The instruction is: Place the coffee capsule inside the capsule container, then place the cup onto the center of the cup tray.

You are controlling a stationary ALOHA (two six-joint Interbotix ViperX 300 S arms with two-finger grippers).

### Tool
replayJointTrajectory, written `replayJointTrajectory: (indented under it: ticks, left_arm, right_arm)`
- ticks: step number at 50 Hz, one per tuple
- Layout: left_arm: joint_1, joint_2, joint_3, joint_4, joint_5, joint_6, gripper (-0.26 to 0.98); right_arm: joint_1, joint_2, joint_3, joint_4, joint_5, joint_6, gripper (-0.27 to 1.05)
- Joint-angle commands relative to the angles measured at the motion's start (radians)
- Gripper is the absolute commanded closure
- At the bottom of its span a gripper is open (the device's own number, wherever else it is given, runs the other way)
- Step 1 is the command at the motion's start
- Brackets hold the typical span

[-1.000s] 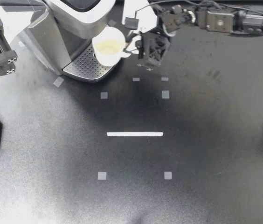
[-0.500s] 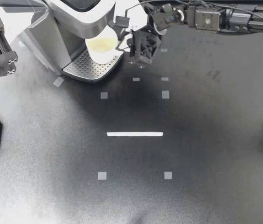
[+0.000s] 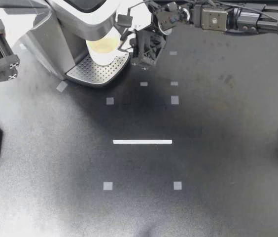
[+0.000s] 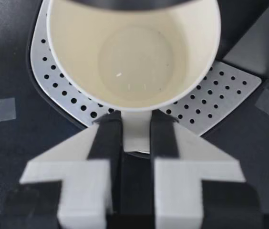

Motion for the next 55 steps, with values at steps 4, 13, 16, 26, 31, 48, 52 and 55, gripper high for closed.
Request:
replayJointTrajectory:
  ticks: [4, 13, 16, 26, 31, 48, 52, 55]
  left_arm:
    - [-0.002, -0.006, -0.008, 0.006, -0.008, -0.005, 0.62]
    - [0.0, -0.009, -0.006, 0.006, -0.008, -0.006, 0.62]
    - [-0.002, -0.009, -0.006, 0.006, -0.008, -0.006, 0.62]
    - [-0.002, -0.009, 0.002, 0.006, -0.008, -0.006, 0.62]
    - [0.0, -0.009, 0.002, 0.015, -0.012, -0.006, 0.62]
    - [0.179, 0.031, 0.046, 0.14, -0.101, -0.084, 0.62]
    - [0.227, 0.04, 0.055, 0.138, -0.133, -0.087, 0.62]
    - [0.255, 0.057, 0.052, 0.137, -0.141, -0.087, 0.62]
  right_arm:
    - [0.005, -0.02, -0.028, 0.003, -0.002, 0.005, 0.61]
    - [0.005, -0.025, -0.026, 0.003, -0.005, 0.017, 0.36]
    - [0.005, -0.031, -0.023, 0.003, -0.006, 0.018, 0.26]
    - [0.005, -0.071, 0.017, 0.003, -0.012, 0.02, 0.18]
    - [0.005, -0.114, 0.064, 0.003, -0.023, 0.021, 0.18]
    - [0.005, -0.324, 0.276, 0.011, -0.074, 0.106, 0.18]
    - [0.015, -0.365, 0.319, 0.026, -0.074, 0.126, 0.19]
    - [0.034, -0.39, 0.341, 0.034, -0.074, 0.137, 0.21]
